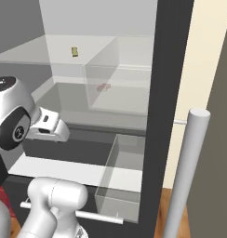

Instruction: Retrieve the butter from the fridge and place it on a plate on the dining table. Then retrieve the butter knife by the fridge and place it near the plate.

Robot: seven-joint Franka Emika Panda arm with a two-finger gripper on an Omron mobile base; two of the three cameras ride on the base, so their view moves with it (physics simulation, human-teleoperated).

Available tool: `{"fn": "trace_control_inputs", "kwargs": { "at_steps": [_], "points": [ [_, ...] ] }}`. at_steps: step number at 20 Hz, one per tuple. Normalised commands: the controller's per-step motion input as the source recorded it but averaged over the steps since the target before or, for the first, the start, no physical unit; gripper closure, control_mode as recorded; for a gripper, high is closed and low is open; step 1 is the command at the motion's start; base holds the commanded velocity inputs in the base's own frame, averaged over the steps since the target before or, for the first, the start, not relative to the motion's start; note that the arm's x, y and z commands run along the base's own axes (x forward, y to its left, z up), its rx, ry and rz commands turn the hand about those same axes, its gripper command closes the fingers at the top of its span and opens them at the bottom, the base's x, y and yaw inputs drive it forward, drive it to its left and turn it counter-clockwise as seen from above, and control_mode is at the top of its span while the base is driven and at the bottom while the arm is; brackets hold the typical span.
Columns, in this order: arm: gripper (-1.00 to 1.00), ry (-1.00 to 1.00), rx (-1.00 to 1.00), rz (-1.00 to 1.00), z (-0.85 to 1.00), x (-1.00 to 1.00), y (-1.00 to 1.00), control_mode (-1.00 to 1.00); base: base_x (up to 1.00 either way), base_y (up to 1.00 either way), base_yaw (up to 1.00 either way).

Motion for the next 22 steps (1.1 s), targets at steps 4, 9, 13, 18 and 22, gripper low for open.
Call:
{"fn": "trace_control_inputs", "kwargs": {
  "at_steps": [4,9,13,18,22],
  "points": [
    [-1.00,-0.23,-0.04,0.17,0.27,-0.34,-0.02,-1.00,0.00,0.00,0.00],
    [-1.00,-0.10,0.00,0.11,0.57,-0.03,0.00,-1.00,0.00,0.00,0.00],
    [-1.00,-0.08,0.00,0.00,0.71,0.00,0.00,-1.00,0.00,0.00,0.00],
    [-1.00,-0.01,0.00,0.00,0.53,0.02,0.00,-1.00,0.00,0.00,0.00],
    [-1.00,-0.09,0.01,0.00,0.14,0.01,0.00,-1.00,0.00,0.00,0.00]
  ]
}}
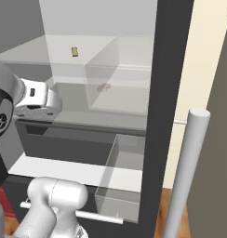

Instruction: Retrieve the butter from the fridge and place it on a plate on the dining table. Then retrieve the butter knife by the fridge and place it near the plate.

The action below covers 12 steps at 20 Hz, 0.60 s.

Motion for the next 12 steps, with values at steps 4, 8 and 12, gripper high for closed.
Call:
{"fn": "trace_control_inputs", "kwargs": {
  "at_steps": [4,8,12],
  "points": [
    [-1.00,-0.12,0.00,0.00,0.23,0.19,0.00,-1.00,0.00,0.00,0.00],
    [-1.00,-0.09,0.00,0.00,0.53,0.18,0.00,-1.00,0.00,0.00,0.00],
    [-1.00,-0.01,0.00,0.00,0.56,0.21,0.00,-1.00,0.00,0.00,0.00]
  ]
}}
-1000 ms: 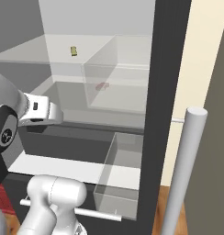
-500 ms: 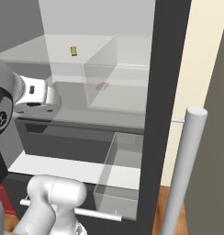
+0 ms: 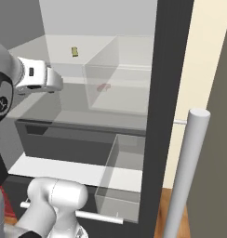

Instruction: Retrieve the butter from the fridge and place it on a plate on the dining table. Then retrieve the butter knife by the fridge and place it near the plate.

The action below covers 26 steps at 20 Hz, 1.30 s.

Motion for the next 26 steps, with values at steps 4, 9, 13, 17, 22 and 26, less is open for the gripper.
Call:
{"fn": "trace_control_inputs", "kwargs": {
  "at_steps": [4,9,13,17,22,26],
  "points": [
    [-1.00,-0.02,0.06,0.05,0.16,0.42,0.02,-1.00,0.00,0.00,0.00],
    [-1.00,0.00,0.14,0.03,0.14,0.50,0.00,-1.00,0.00,0.00,0.00],
    [-1.00,0.00,0.11,0.00,0.11,0.56,0.00,-1.00,0.00,0.00,0.00],
    [-1.00,0.00,0.05,0.00,0.12,0.53,0.00,-1.00,0.00,0.00,0.00],
    [-1.00,-0.04,0.01,0.03,0.08,0.57,0.03,-1.00,0.00,0.00,0.00],
    [-1.00,-0.15,0.00,0.08,0.03,0.63,0.06,-1.00,0.00,0.00,0.00]
  ]
}}
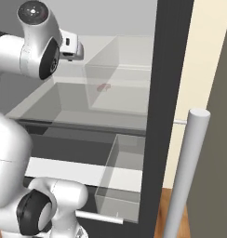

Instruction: Retrieve the butter from the fridge and place it on a plate on the dining table. Then retrieve the butter knife by the fridge and place it near the plate.

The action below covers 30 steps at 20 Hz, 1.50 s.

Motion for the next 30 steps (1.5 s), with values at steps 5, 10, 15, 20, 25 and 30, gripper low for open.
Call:
{"fn": "trace_control_inputs", "kwargs": {
  "at_steps": [5,10,15,20,25,30],
  "points": [
    [-1.00,-0.09,0.00,0.06,0.06,0.60,0.01,-1.00,0.00,0.00,0.00],
    [-1.00,0.08,-0.02,0.00,0.13,0.45,0.03,-1.00,0.00,0.00,0.00],
    [-1.00,0.01,-0.01,0.00,0.00,0.37,0.04,-1.00,0.00,0.00,0.00],
    [-1.00,-0.05,0.00,0.00,-0.10,0.36,0.01,-1.00,0.00,0.00,0.00],
    [-1.00,0.01,-0.03,0.00,-0.10,0.41,0.00,-1.00,0.00,0.00,0.00],
    [-1.00,0.06,-0.04,0.00,0.00,0.51,0.03,-1.00,0.00,0.00,0.00]
  ]
}}
